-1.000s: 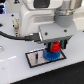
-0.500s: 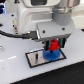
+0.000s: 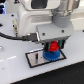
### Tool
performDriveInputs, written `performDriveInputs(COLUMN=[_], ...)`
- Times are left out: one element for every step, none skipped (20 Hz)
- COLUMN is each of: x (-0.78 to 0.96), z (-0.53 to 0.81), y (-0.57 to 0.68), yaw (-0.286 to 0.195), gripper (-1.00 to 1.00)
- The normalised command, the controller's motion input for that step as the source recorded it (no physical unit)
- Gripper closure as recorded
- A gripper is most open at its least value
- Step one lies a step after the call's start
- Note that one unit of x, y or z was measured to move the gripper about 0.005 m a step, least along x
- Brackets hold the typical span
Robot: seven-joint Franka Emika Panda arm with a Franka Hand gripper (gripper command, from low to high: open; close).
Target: Insert the blue gear onto the right peg, followed by the red gear
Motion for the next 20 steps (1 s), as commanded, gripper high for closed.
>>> performDriveInputs(x=[0.38, 0.57, 0.63, 0.62, 0.55, 0.23, 0.18, 0.18, 0.17, 0.13, 0.12, 0.09, 0.11, 0.06, 0.08, 0.09, 0.14, 0.12, 0.11, 0.09], z=[0.26, 0.45, 0.57, 0.57, 0.44, 0.10, -0.02, -0.01, -0.03, 0.00, 0.01, -0.08, -0.11, -0.15, -0.18, -0.18, -0.17, -0.19, -0.21, -0.14], y=[-0.01, 0.00, 0.00, 0.00, -0.02, -0.05, -0.18, -0.16, -0.12, -0.04, -0.08, -0.12, -0.03, -0.05, -0.08, -0.06, -0.09, -0.11, -0.06, 0.00], yaw=[0.000, 0.000, 0.000, 0.000, 0.000, 0.000, 0.000, 0.000, 0.000, 0.000, 0.000, 0.000, 0.000, 0.000, 0.000, 0.000, 0.000, 0.000, 0.000, 0.000], gripper=[1.00, 1.00, 1.00, 1.00, 1.00, 1.00, 1.00, 1.00, 1.00, 1.00, 1.00, 1.00, 1.00, 1.00, 1.00, 1.00, 1.00, 1.00, 1.00, 1.00])
